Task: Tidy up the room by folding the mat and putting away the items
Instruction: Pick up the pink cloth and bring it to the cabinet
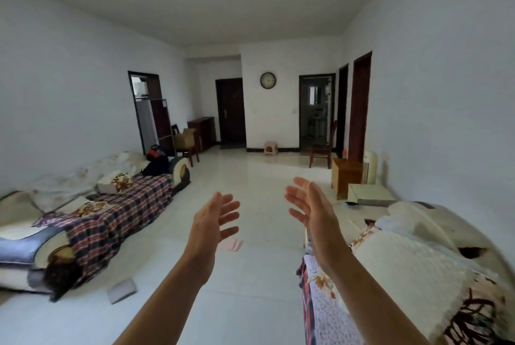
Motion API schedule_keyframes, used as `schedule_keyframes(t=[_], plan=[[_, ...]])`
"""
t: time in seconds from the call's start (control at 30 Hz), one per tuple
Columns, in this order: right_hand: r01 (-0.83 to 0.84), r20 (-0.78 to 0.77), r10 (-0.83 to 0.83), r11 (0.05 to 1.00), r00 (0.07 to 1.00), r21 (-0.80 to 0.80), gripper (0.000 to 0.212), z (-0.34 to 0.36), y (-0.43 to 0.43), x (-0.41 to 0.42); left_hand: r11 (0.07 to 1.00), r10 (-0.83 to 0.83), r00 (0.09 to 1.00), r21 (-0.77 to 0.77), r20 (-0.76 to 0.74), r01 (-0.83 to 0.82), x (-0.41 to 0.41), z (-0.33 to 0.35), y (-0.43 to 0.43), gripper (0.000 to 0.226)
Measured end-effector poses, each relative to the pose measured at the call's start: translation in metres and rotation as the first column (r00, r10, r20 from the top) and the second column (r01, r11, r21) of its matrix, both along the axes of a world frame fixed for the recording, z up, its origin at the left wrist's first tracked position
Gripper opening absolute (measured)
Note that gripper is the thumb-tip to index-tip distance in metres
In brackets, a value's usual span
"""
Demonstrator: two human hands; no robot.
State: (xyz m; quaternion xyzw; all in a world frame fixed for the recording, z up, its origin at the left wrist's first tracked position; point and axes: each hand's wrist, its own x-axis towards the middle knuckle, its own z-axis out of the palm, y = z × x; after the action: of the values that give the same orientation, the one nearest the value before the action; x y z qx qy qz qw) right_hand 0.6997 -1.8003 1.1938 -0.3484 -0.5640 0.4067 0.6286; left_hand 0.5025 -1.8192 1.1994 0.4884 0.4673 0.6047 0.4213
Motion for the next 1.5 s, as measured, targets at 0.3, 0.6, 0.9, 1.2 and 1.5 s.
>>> schedule_keyframes(t=[0.3, 0.6, 0.9, 1.2, 1.5], plan=[[-0.062, 0.001, 0.062, 0.998, 0.998, 0.007, 0.059, -0.001, 0.111, -0.013, 0.996, 0.074, 0.996, 0.042, 0.047, -0.076, -0.035, 0.004, 0.101, 0.066], [-0.058, 0.03, 0.057, 0.997, 0.998, 0.043, 0.097, 0.006, 0.228, -0.048, 0.991, 0.064, 0.997, 0.113, 0.036, -0.068, -0.089, -0.004, 0.217, 0.062], [0.004, 0.08, -0.005, 1.0, 0.997, 0.012, 0.063, 0.009, 0.361, -0.124, 0.986, 0.001, 0.998, 0.169, 0.057, -0.01, -0.17, -0.001, 0.365, 0.055], [0.009, 0.005, -0.009, 1.0, 1.0, -0.019, 0.076, -0.007, 0.475, -0.135, 0.993, -0.026, 0.996, 0.113, 0.085, 0.017, -0.194, -0.016, 0.48, 0.058], [-0.015, -0.049, 0.013, 0.999, 0.999, -0.041, 0.058, -0.035, 0.641, -0.107, 0.999, 0.034, 0.995, 0.025, 0.09, -0.037, -0.165, -0.05, 0.633, 0.052]])
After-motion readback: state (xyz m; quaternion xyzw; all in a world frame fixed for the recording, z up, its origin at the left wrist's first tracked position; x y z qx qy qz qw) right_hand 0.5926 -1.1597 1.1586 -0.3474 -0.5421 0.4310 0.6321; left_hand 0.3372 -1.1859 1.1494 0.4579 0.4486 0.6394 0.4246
